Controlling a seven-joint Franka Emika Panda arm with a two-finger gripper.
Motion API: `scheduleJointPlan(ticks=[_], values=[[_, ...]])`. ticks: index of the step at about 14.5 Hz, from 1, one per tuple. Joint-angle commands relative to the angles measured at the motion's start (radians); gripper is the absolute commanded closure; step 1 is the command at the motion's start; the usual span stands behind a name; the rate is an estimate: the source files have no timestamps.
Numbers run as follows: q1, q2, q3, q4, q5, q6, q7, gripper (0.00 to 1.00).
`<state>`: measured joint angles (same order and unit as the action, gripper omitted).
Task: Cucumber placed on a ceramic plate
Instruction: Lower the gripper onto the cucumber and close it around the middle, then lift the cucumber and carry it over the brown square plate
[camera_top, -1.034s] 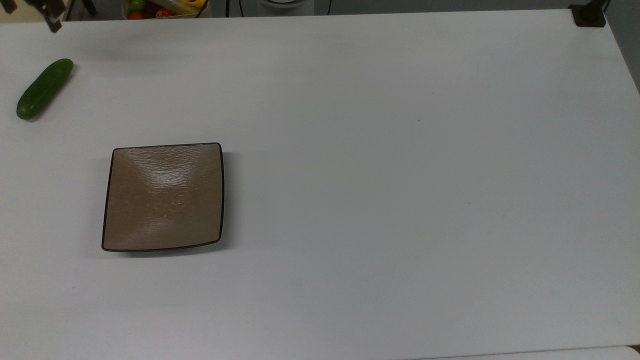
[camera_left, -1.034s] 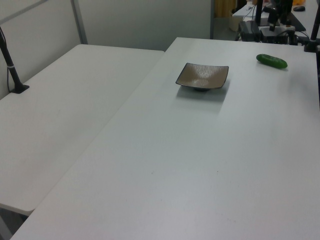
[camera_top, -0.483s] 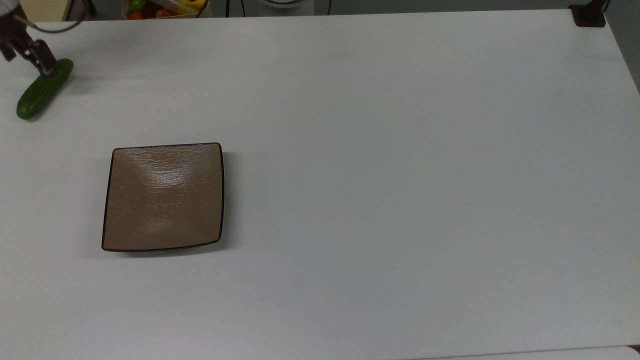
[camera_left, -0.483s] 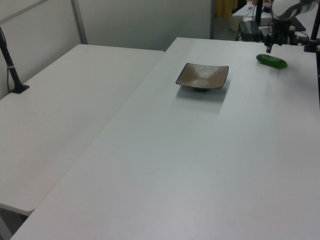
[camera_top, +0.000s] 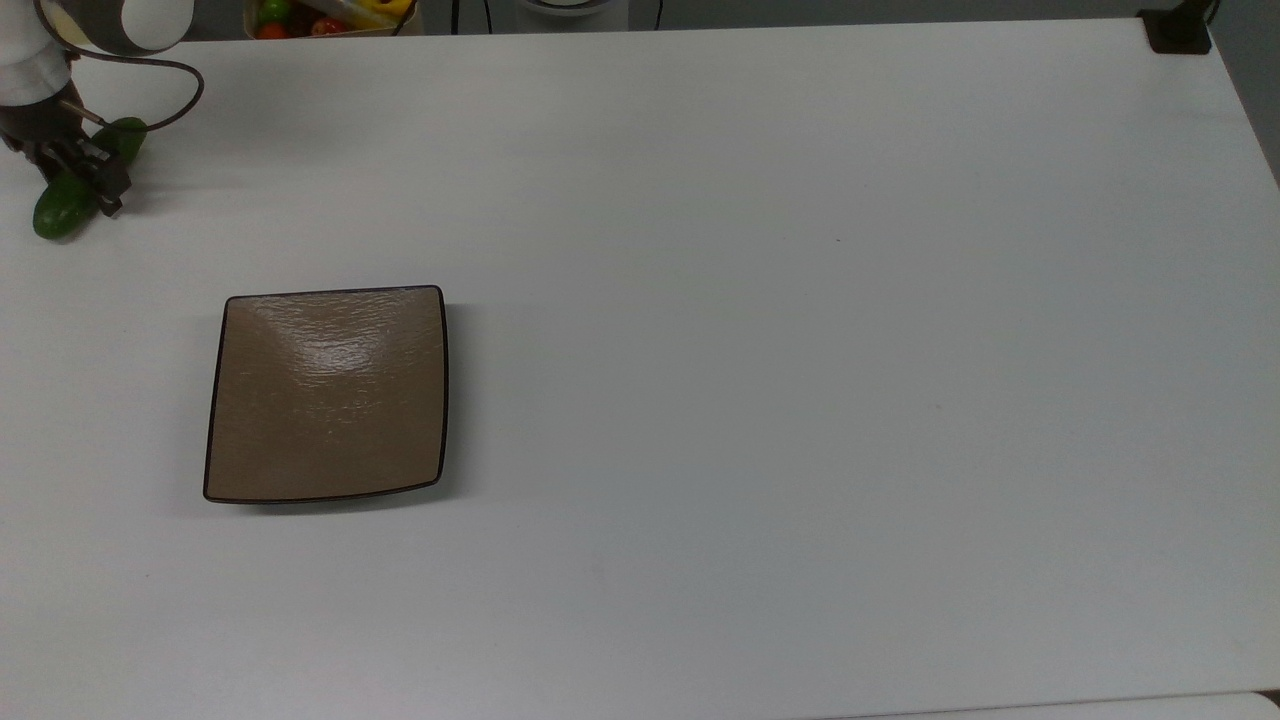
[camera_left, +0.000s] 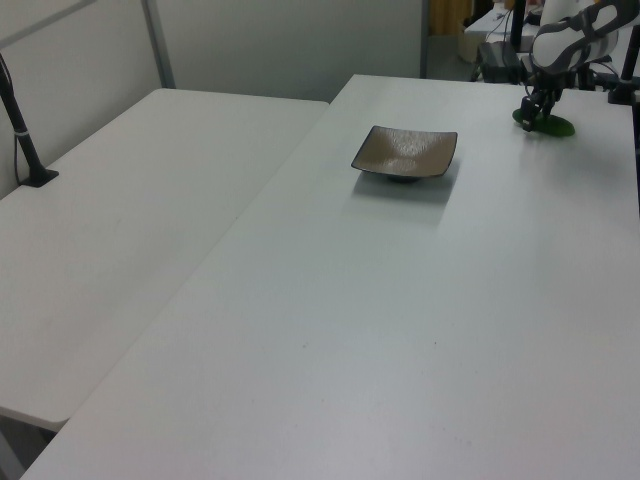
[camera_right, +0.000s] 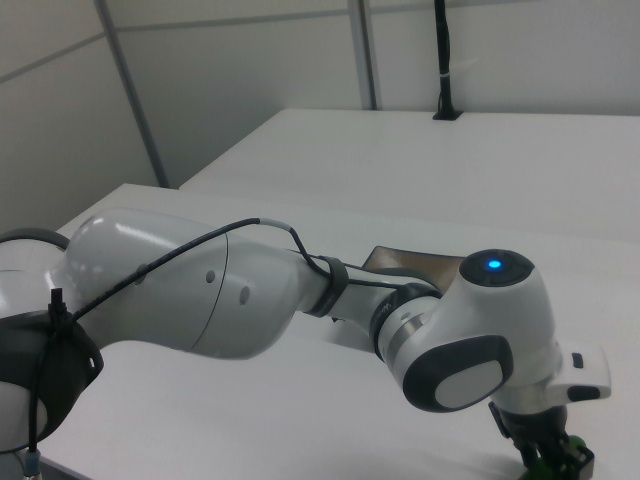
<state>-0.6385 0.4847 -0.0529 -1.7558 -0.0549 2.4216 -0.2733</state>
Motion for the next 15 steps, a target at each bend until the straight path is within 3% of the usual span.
scheduleJointPlan(ticks=[1, 6, 8, 10, 15], values=[[0.000, -0.012, -0.001, -0.002, 0.001, 0.013, 0.000, 1.00], [0.005, -0.032, -0.001, 0.002, 0.012, 0.010, 0.002, 1.00], [0.016, -0.049, 0.002, 0.039, 0.055, -0.001, 0.009, 1.00], [0.068, -0.052, 0.004, 0.093, 0.122, -0.004, 0.043, 1.00], [0.222, -0.052, 0.010, 0.202, 0.161, 0.004, 0.161, 0.97]])
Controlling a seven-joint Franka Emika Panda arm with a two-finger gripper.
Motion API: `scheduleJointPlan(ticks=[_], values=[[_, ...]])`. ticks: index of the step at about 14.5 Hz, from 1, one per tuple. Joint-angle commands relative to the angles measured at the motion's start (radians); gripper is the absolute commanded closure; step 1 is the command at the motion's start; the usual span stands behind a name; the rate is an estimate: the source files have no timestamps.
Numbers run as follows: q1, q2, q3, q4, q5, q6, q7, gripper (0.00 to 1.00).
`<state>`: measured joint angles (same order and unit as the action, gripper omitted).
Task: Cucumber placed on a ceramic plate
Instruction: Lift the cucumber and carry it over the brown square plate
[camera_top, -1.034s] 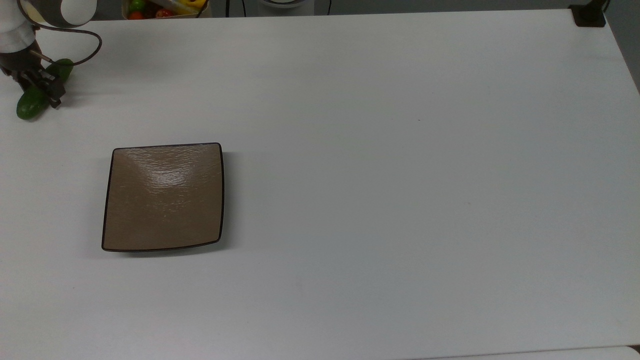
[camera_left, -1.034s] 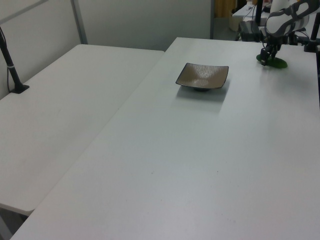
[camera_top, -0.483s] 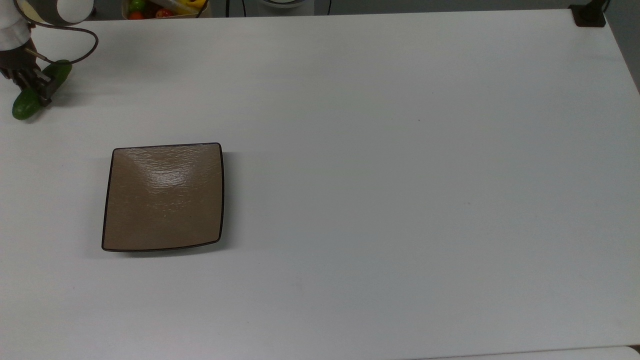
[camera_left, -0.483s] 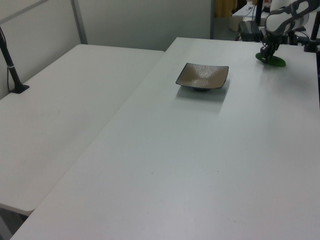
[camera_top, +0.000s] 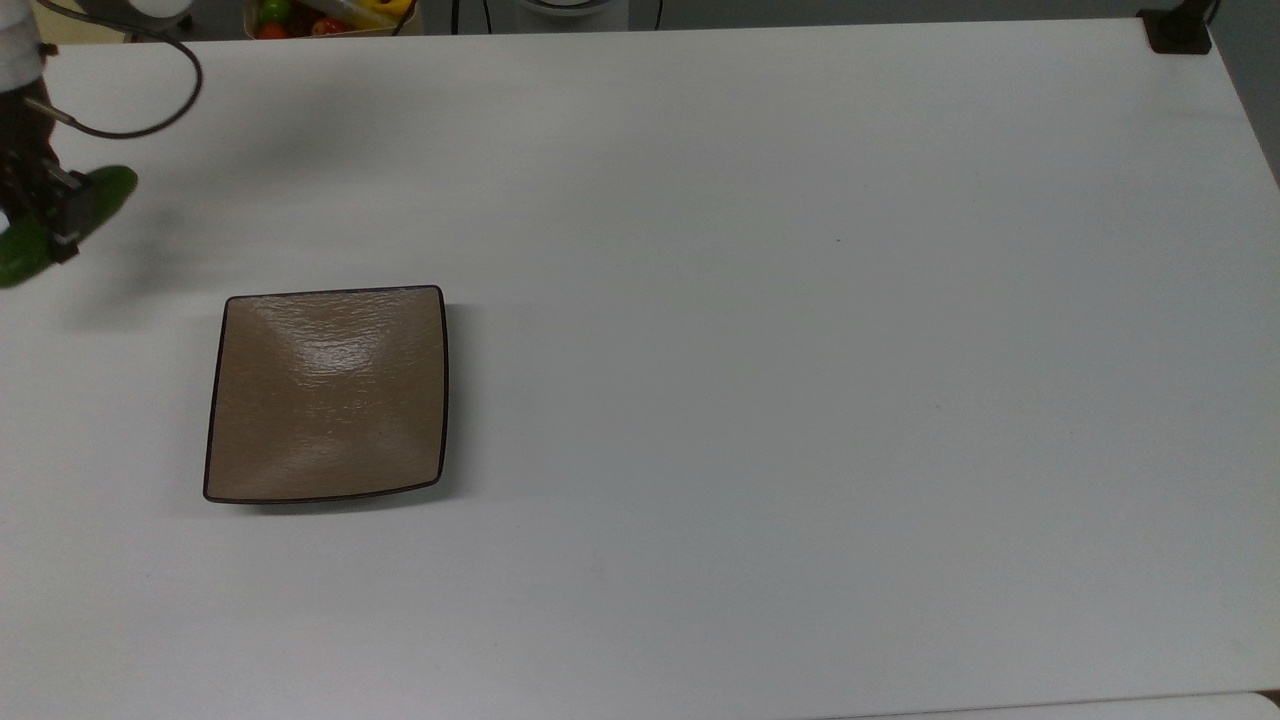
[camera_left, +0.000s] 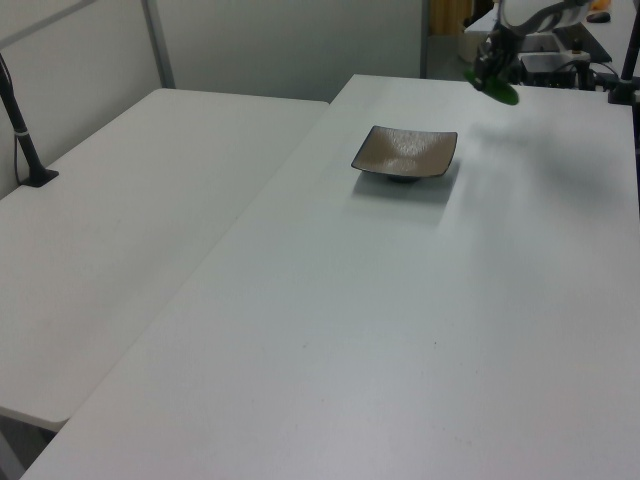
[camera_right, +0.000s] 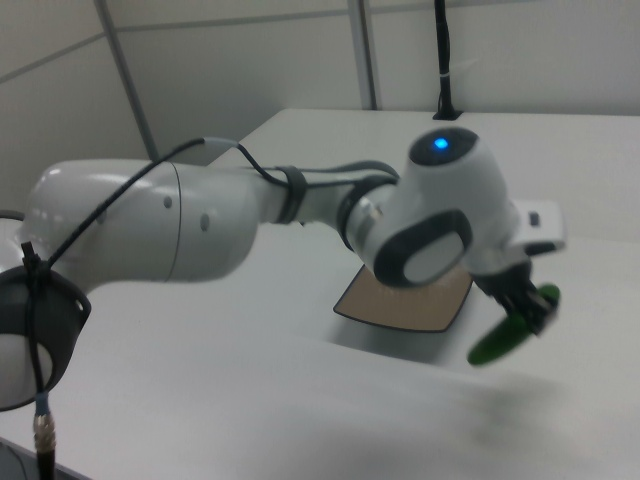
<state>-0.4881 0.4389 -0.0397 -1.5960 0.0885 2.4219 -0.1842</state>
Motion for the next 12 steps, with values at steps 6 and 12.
scheduleJointPlan(ticks=[6, 12], values=[[0.282, 0.033, 0.027, 0.077, -0.012, 0.003, 0.221, 0.94], [0.344, 0.106, 0.031, 0.077, -0.087, 0.008, 0.290, 0.01]])
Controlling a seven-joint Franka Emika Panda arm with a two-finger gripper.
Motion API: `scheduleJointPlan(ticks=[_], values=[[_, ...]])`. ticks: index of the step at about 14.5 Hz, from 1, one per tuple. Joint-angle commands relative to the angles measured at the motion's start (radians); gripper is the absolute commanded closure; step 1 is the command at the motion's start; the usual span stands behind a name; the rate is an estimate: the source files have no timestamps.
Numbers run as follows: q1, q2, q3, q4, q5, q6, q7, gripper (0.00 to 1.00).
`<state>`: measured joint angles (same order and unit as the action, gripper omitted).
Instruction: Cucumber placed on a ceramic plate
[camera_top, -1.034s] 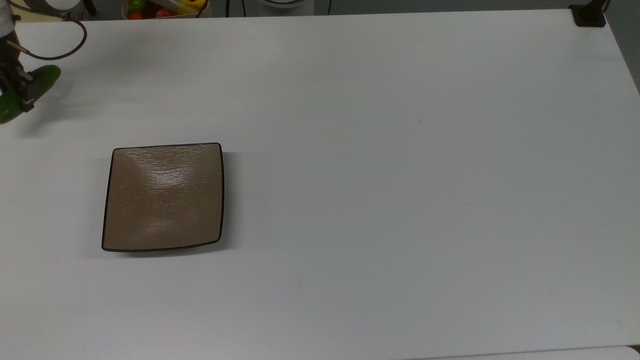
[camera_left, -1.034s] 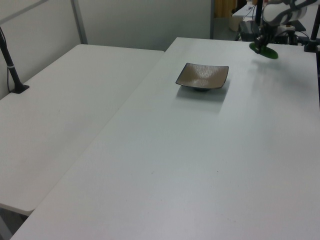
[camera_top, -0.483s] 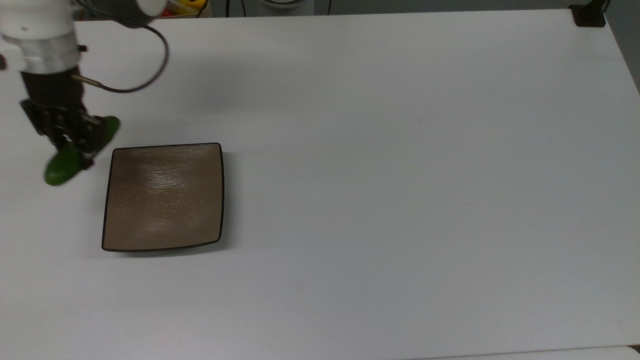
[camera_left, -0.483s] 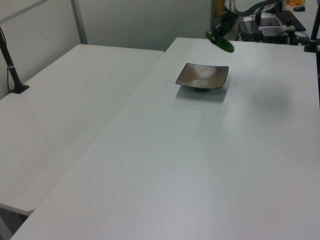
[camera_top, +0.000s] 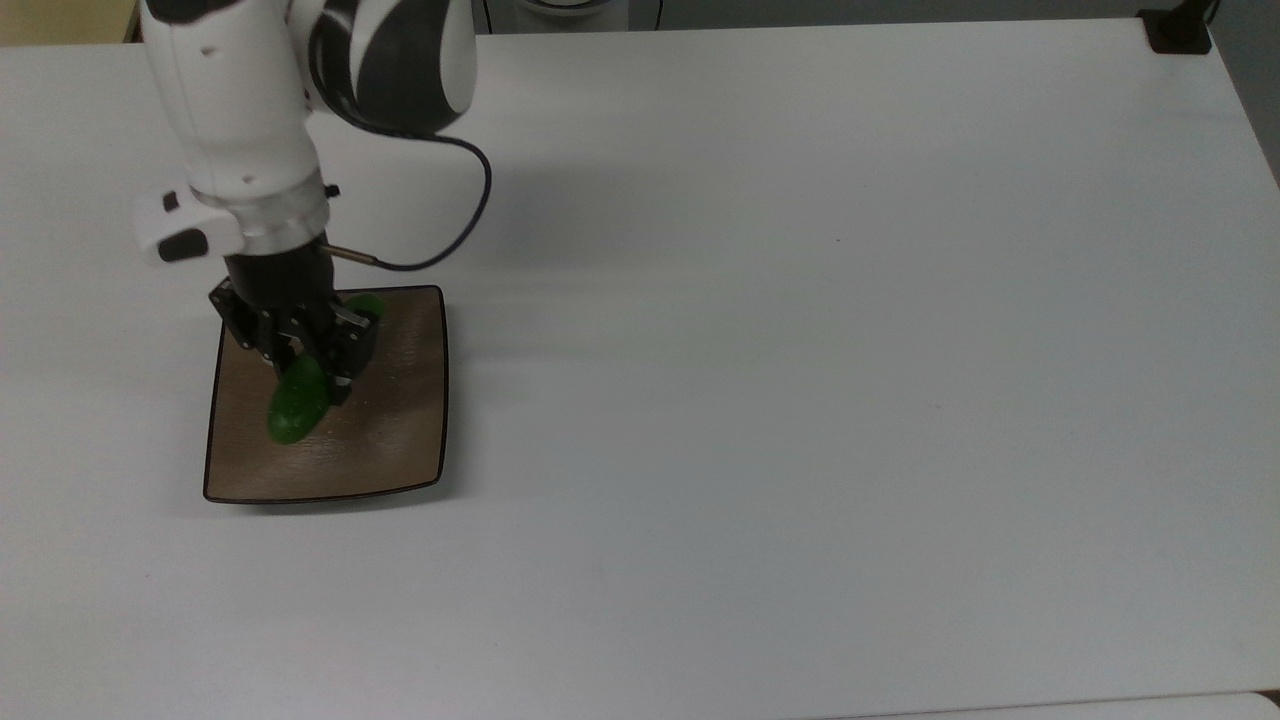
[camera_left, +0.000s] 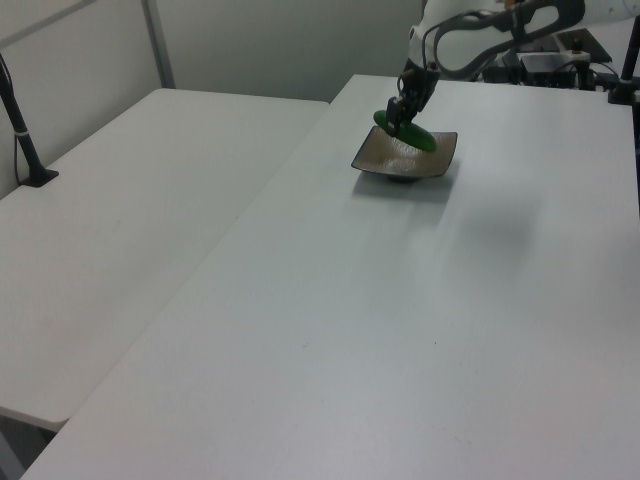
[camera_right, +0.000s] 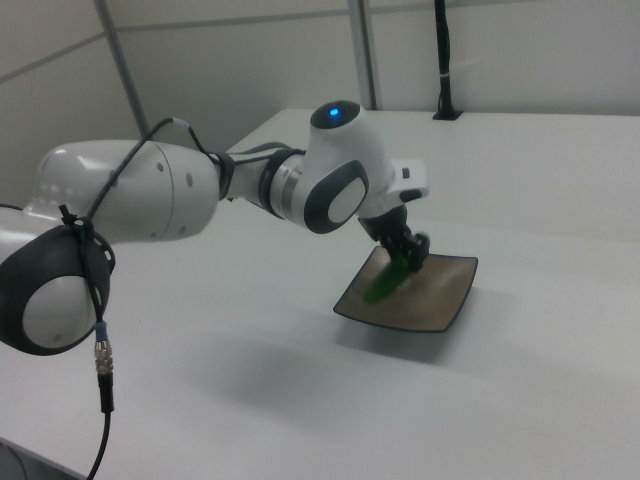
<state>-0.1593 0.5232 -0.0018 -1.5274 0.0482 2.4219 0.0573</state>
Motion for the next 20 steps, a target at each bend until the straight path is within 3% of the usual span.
scheduleJointPlan(ticks=[1, 10, 16, 20], values=[[0.015, 0.023, -0.007, 0.009, -0.063, 0.008, 0.050, 0.00], [0.014, -0.035, -0.007, 0.015, -0.067, -0.056, 0.131, 0.00], [0.058, -0.238, -0.007, -0.006, -0.068, -0.492, 0.127, 0.00], [0.101, -0.429, -0.010, -0.172, -0.056, -0.573, 0.057, 0.00]])
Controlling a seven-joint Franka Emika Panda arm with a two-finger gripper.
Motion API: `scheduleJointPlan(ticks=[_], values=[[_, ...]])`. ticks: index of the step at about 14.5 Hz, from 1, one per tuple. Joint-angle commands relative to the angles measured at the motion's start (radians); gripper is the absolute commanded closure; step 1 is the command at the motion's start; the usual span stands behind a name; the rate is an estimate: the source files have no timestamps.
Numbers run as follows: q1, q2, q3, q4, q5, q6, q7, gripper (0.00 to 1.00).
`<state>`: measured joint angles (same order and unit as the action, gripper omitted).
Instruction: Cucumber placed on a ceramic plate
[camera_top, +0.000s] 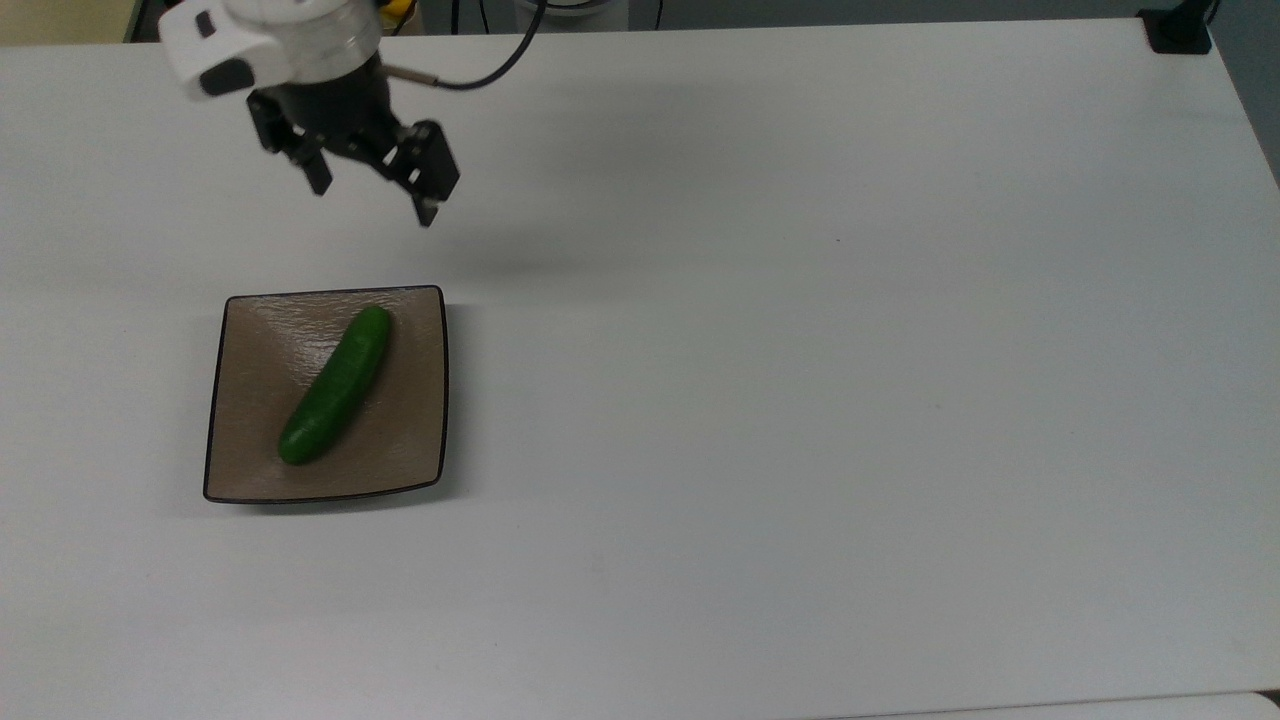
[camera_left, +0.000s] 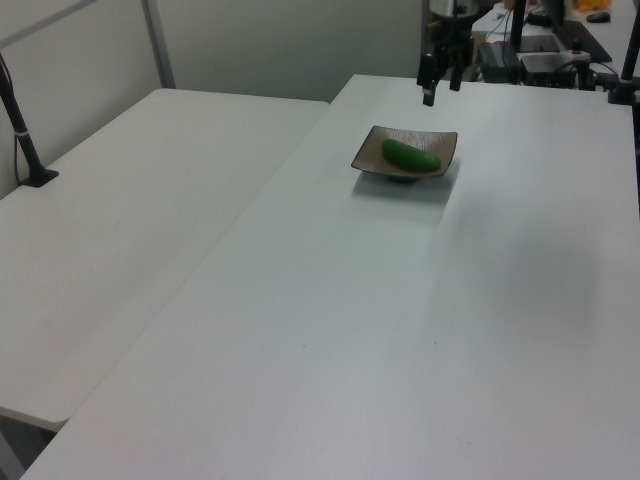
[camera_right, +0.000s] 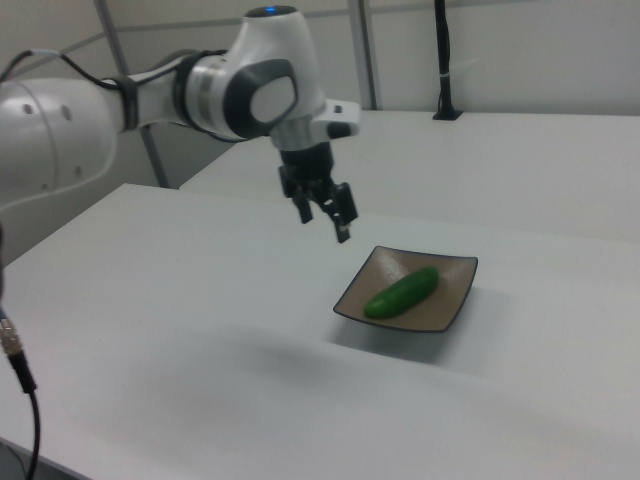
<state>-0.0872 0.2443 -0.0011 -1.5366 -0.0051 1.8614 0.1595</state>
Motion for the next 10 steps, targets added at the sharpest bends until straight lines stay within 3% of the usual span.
scheduleJointPlan(ticks=[1, 3, 6, 10], values=[[0.041, -0.184, -0.013, -0.189, 0.002, -0.011, -0.055, 0.00], [0.096, -0.244, -0.025, -0.241, 0.002, 0.002, -0.067, 0.00], [0.144, -0.264, -0.025, -0.246, 0.002, -0.010, -0.074, 0.00], [0.153, -0.266, -0.025, -0.237, 0.024, -0.002, -0.084, 0.00]])
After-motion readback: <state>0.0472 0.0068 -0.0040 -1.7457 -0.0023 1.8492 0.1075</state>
